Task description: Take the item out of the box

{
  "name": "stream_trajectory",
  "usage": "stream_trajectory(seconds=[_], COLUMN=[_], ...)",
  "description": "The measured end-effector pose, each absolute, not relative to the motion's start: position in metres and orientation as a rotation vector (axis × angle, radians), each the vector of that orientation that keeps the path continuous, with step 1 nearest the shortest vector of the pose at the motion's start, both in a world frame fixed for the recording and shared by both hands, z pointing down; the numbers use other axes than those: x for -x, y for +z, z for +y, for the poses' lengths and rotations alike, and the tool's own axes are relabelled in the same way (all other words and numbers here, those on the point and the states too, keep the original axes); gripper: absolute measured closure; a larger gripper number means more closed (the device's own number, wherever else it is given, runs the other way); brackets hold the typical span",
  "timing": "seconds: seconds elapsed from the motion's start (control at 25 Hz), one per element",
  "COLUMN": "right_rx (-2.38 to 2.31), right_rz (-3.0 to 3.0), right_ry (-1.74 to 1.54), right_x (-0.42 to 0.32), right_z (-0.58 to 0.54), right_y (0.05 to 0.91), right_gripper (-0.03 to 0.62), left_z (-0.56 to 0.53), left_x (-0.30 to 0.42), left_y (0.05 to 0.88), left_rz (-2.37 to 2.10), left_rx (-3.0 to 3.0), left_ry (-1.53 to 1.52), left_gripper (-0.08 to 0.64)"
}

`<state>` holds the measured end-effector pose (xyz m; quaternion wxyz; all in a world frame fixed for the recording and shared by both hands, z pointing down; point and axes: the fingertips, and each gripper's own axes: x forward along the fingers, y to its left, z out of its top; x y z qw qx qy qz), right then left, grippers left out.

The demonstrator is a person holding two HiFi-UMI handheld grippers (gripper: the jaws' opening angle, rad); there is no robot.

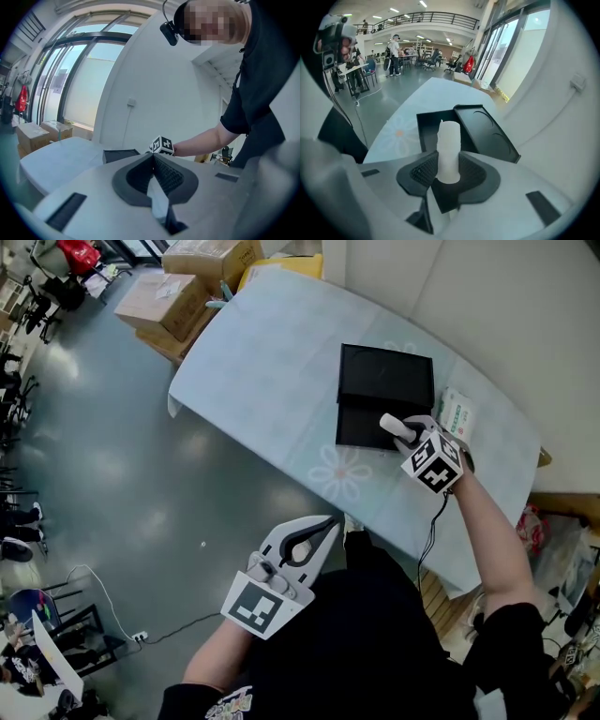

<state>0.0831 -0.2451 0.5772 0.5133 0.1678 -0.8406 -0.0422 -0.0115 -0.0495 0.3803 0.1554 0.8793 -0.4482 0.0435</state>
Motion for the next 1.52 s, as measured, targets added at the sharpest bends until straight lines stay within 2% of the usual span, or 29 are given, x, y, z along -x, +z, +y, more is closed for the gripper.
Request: stream_trajectory(seconds=[1.08,1.52], right_rx=[-0.99,-1.121], right_rz=[-2.562,-2.63], right_ry=[0.161,0.241], right_x=[-0.03,-0.032], right_z=[-0.093,-0.028], right_y=[0.381,0.362], right_gripper=[0.456,0.456], left_z=[0.014,0.044], left_x=[0.056,0.064], left_y=[0.335,0.336], left_rz=[-1.17,-1.094], left_rx=[-2.696,-2.729], left_ry=[0.042,0.064], left_gripper=[0.552,0.552])
